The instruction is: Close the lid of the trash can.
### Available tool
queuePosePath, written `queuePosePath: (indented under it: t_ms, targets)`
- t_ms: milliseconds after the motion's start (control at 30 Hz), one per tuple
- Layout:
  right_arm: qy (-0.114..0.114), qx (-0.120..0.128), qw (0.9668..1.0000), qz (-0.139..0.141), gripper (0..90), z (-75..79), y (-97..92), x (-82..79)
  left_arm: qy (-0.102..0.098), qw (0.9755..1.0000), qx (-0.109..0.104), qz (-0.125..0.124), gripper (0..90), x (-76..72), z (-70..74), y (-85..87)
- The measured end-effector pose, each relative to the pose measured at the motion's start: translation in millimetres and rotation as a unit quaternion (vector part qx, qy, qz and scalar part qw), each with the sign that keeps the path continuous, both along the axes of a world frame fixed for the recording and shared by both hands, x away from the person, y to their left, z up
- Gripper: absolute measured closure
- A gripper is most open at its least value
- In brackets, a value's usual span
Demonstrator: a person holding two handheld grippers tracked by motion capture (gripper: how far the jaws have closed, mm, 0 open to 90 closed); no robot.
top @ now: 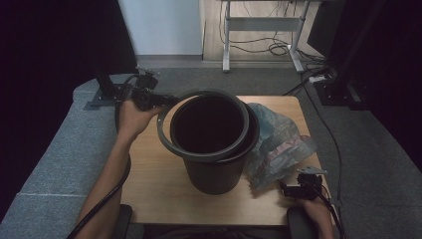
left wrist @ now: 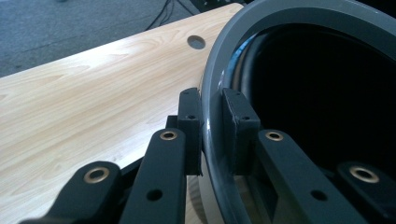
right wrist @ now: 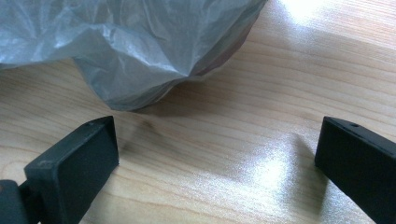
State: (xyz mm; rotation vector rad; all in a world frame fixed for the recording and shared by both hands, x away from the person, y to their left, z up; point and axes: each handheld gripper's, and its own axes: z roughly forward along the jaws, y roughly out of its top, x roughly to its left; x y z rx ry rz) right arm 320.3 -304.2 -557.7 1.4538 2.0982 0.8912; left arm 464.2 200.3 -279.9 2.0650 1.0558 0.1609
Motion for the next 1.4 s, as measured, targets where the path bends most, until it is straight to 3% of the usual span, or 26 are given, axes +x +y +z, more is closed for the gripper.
queuePosePath:
  t_ms: [400,733,1267,1400]
  targets:
    - [0.0,0.0,1.0,0.0,0.0,0.0,0.0,0.0,-0.009,0.9998,0.016,0.001,78.7,-1.0,2.9,-17.8]
    - [0.0,0.0,1.0,0.0,0.0,0.0,0.0,0.0,-0.006,0.9999,0.002,-0.009,78.4,-5.3,4.5,-17.0]
    - [0.0,0.0,1.0,0.0,0.0,0.0,0.0,0.0,-0.014,0.9993,0.034,-0.004,76.5,-7.4,-1.8,-30.8]
    - [0.0,0.0,1.0,0.0,0.0,0.0,0.0,0.0,-0.014,0.9996,0.022,-0.006,74.8,-6.4,-4.9,-28.3]
